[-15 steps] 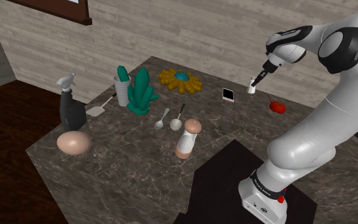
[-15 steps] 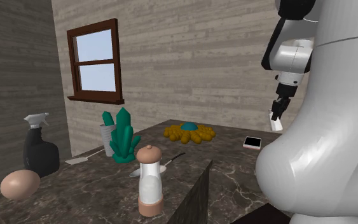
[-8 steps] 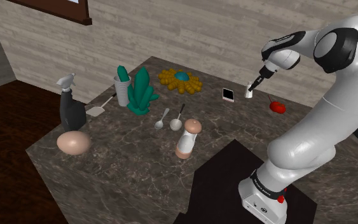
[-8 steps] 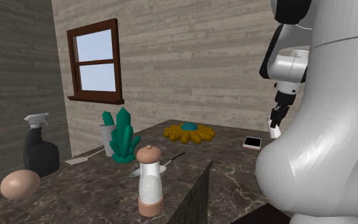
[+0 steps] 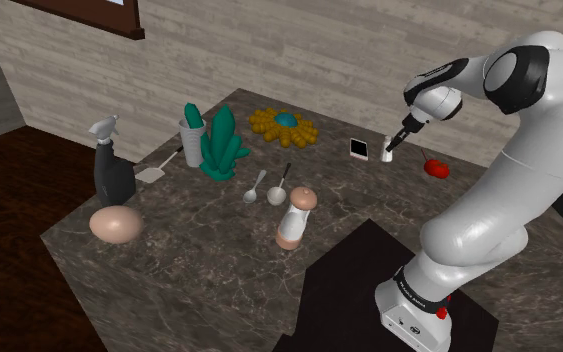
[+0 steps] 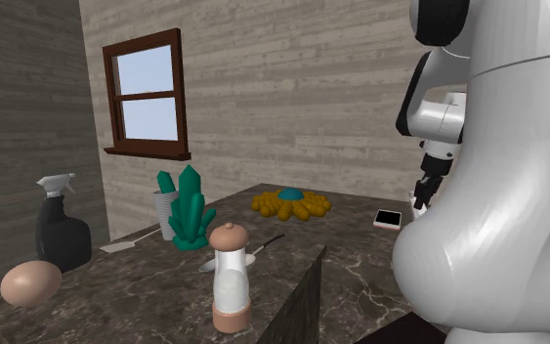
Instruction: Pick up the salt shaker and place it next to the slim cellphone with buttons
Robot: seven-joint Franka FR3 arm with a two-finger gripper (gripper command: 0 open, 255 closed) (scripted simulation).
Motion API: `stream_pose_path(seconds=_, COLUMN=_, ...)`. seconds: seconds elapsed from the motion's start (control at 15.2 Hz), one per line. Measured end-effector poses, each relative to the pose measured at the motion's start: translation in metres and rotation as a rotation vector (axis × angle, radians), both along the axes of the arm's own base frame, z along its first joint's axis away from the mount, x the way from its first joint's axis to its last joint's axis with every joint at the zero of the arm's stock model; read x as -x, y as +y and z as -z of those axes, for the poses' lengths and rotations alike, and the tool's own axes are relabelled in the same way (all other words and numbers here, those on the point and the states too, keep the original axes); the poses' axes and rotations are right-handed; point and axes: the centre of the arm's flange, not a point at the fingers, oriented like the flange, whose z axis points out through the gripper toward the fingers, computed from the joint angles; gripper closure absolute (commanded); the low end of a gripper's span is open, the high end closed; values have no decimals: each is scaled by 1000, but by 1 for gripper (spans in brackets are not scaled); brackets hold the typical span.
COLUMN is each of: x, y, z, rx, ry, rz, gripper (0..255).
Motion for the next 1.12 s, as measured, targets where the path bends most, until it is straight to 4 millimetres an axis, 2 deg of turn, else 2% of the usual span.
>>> stream_pose_path(seconds=0.4, x=1, y=0, z=30, rx=0, ry=0, rz=0, gripper=255)
stream_pose_path(seconds=0.79, x=1, y=0, z=33, rx=0, ry=0, rz=0, gripper=255)
stream_pose_path(seconds=0.86, x=1, y=0, z=33, rx=0, ry=0, rz=0, gripper=0)
stream_pose_path(seconds=1.12, x=1, y=0, z=33, rx=0, ry=0, rz=0, gripper=0)
